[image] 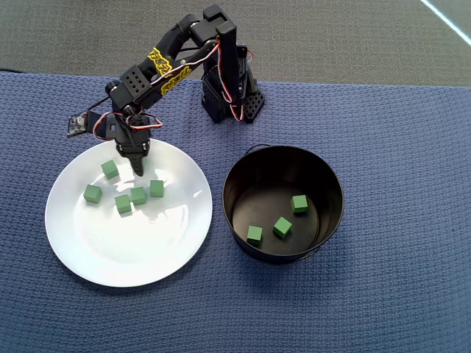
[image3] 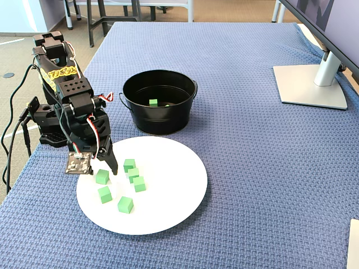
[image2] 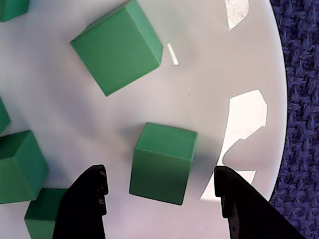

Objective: Pick up the green cubes from the white plate and place them in the black recipient

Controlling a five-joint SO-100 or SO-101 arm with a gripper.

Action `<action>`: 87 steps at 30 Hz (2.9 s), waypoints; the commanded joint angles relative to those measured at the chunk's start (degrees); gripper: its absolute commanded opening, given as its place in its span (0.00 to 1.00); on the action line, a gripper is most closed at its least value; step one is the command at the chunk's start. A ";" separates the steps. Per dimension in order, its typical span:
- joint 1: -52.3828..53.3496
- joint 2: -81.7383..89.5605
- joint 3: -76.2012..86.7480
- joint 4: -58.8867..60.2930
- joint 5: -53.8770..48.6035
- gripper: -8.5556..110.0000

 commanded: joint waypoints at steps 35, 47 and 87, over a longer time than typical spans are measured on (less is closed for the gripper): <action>-10.55 20.83 -10.72 14.94 26.98 0.07; -38.32 31.46 -16.87 22.15 48.69 0.07; -21.36 29.79 -2.29 7.82 12.66 0.35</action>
